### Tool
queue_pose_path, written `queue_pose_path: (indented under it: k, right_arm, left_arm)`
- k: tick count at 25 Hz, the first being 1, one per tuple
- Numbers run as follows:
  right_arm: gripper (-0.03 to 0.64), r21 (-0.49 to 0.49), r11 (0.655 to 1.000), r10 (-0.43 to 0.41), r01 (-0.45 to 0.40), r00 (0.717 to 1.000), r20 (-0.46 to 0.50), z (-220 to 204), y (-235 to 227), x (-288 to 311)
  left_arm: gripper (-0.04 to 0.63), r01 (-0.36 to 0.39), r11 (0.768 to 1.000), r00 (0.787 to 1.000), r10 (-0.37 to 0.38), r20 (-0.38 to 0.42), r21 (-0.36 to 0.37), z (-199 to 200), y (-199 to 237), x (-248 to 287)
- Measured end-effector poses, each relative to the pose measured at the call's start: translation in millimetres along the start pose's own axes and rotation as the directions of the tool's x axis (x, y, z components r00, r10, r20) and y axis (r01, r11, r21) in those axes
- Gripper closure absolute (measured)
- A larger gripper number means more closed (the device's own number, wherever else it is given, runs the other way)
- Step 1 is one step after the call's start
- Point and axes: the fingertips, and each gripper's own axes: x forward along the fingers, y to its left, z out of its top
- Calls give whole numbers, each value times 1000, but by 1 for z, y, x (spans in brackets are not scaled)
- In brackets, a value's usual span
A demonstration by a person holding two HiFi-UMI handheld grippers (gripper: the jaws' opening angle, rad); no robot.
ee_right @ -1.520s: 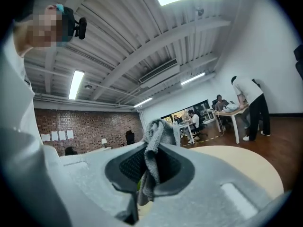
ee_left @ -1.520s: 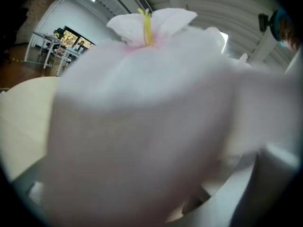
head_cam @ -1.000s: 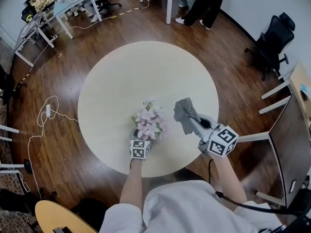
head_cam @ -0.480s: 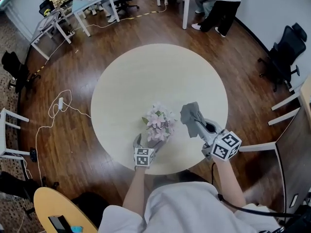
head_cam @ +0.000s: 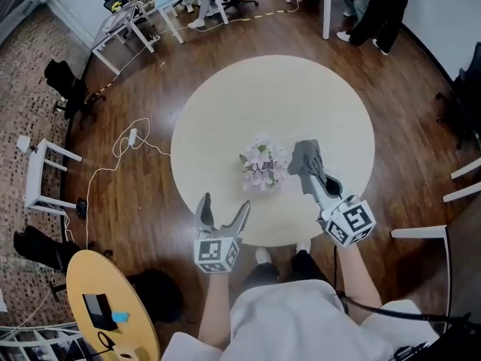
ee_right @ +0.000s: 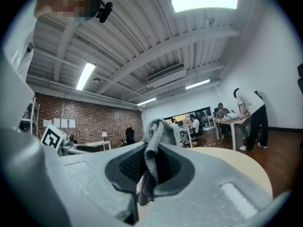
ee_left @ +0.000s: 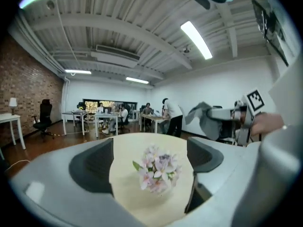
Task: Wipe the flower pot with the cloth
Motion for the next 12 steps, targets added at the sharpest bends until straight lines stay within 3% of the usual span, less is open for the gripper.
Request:
queue_pose_path:
  k: [3,6,12]
  right_arm:
    - [609,-26,999,25,-24,999,33,8,29,-18]
    - [609,-72,997,-15,19,998,60,15,64,-54]
    - [609,-74,982,-171,172,985,25,-6,124,-143]
  left_arm:
    - [86,-13,1000,995,13,103,-4,43,-13,-23]
    - [94,26,1000,982,-27,187,9,64,-39,-54]
    - [118,101,995,970,-98,221,-5,50,-74,-147]
